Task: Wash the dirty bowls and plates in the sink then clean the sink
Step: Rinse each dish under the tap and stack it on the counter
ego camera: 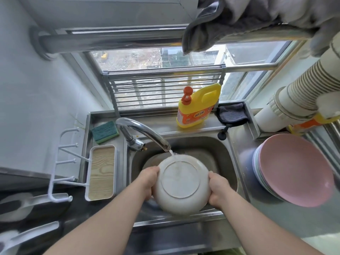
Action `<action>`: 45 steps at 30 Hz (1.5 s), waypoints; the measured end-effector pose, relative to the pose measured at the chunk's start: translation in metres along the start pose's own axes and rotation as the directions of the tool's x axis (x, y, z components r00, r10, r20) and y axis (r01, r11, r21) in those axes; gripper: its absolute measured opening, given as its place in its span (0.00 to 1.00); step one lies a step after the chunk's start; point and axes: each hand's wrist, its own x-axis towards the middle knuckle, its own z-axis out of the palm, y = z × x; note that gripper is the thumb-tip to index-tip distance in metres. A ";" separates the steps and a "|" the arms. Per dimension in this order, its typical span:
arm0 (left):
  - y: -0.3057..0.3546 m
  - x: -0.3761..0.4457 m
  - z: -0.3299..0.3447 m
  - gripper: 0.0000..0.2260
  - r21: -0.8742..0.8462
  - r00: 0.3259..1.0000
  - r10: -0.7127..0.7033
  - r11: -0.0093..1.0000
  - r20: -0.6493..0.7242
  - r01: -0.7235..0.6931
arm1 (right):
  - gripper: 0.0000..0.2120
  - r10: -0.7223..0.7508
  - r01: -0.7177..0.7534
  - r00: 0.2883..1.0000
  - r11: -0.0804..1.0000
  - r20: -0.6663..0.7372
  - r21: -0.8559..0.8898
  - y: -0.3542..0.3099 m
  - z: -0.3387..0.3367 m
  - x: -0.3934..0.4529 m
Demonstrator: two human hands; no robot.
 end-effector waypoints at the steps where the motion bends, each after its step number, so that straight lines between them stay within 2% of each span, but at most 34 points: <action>1: -0.004 -0.002 -0.009 0.12 0.019 0.999 -0.030 0.999 -0.012 0.030 | 0.13 0.013 -0.012 1.000 0.999 0.020 -0.035 0.004 0.006 0.001; 5: -0.014 -0.009 -0.042 0.13 0.063 0.991 -0.130 0.989 -0.007 0.131 | 0.17 0.079 -0.069 0.992 0.993 0.101 -0.098 0.010 0.033 0.004; 7: -0.020 -0.012 -0.053 0.14 0.019 0.985 -0.171 0.985 0.008 0.171 | 0.16 0.119 -0.107 0.983 0.991 0.140 -0.084 0.002 0.052 -0.003; 9: -0.026 -0.015 -0.058 0.15 -0.097 0.976 -0.217 0.971 0.031 0.219 | 0.15 0.152 -0.137 0.969 0.986 0.193 -0.090 -0.013 0.074 -0.019; 12: -0.033 -0.017 -0.058 0.17 -0.271 0.948 -0.302 0.909 0.099 0.318 | 0.11 0.122 -0.106 0.960 0.991 0.251 -0.077 -0.034 0.105 -0.031; 16: -0.030 -0.018 -0.051 0.11 -0.319 0.941 -0.315 0.885 0.127 0.339 | 0.11 0.079 -0.050 0.950 0.994 0.303 -0.101 -0.058 0.132 -0.049; 18: -0.024 -0.017 -0.047 0.10 -0.361 0.935 -0.310 0.863 0.173 0.353 | 0.10 0.088 -0.063 0.960 0.993 0.265 -0.100 -0.071 0.131 -0.050; 20: -0.016 -0.009 -0.043 0.13 -0.459 0.923 -0.312 0.802 0.223 0.382 | 0.10 0.109 -0.108 0.973 0.994 0.205 -0.016 -0.086 0.120 -0.046; 22: 0.000 -0.003 -0.035 0.19 -0.594 0.908 -0.306 0.687 0.285 0.419 | 0.09 0.151 -0.171 0.976 0.978 0.158 0.122 -0.100 0.099 -0.039; 24: 0.019 0.000 -0.023 0.20 -0.692 0.900 -0.271 0.575 0.342 0.436 | 0.08 0.180 -0.212 0.973 0.943 0.143 0.258 -0.108 0.074 -0.031; 27: 0.047 0.007 -0.004 0.20 -0.756 0.912 -0.190 0.512 0.363 0.408 | 0.07 0.167 -0.199 0.979 0.905 0.115 0.376 -0.108 0.037 -0.023; 30: 0.065 0.004 0.015 0.19 -0.728 0.930 -0.144 0.586 0.338 0.356 | 0.06 0.183 -0.211 0.977 0.890 0.106 0.403 -0.095 0.008 -0.012; 32: 0.066 -0.001 0.024 0.16 -0.648 0.937 -0.170 0.684 0.306 0.336 | 0.11 0.216 -0.261 0.964 0.876 0.154 0.405 -0.082 -0.009 -0.009; 35: 0.056 -0.015 0.033 0.15 -0.449 0.958 -0.104 0.867 0.266 0.219 | 0.20 0.228 -0.274 0.957 0.916 0.181 0.293 -0.060 -0.031 -0.012; 37: 0.046 -0.024 0.033 0.12 -0.285 0.972 -0.021 0.954 0.236 0.090 | 0.21 0.195 -0.227 0.965 0.956 0.178 0.187 -0.046 -0.042 -0.012; 39: 0.037 -0.028 0.029 0.10 -0.162 0.970 0.026 0.987 0.244 0.014 | 0.16 0.208 -0.225 0.967 0.968 0.147 0.108 -0.037 -0.050 -0.013; 41: 0.032 -0.028 0.024 0.14 -0.102 0.971 0.027 0.995 0.239 -0.003 | 0.10 0.198 -0.200 0.975 0.980 0.100 0.008 -0.030 -0.051 -0.015; 45: 0.032 -0.032 0.017 0.22 -0.093 0.975 -0.029 0.994 0.221 0.050 | 0.14 0.118 -0.111 0.988 0.991 0.097 -0.072 -0.016 -0.039 -0.017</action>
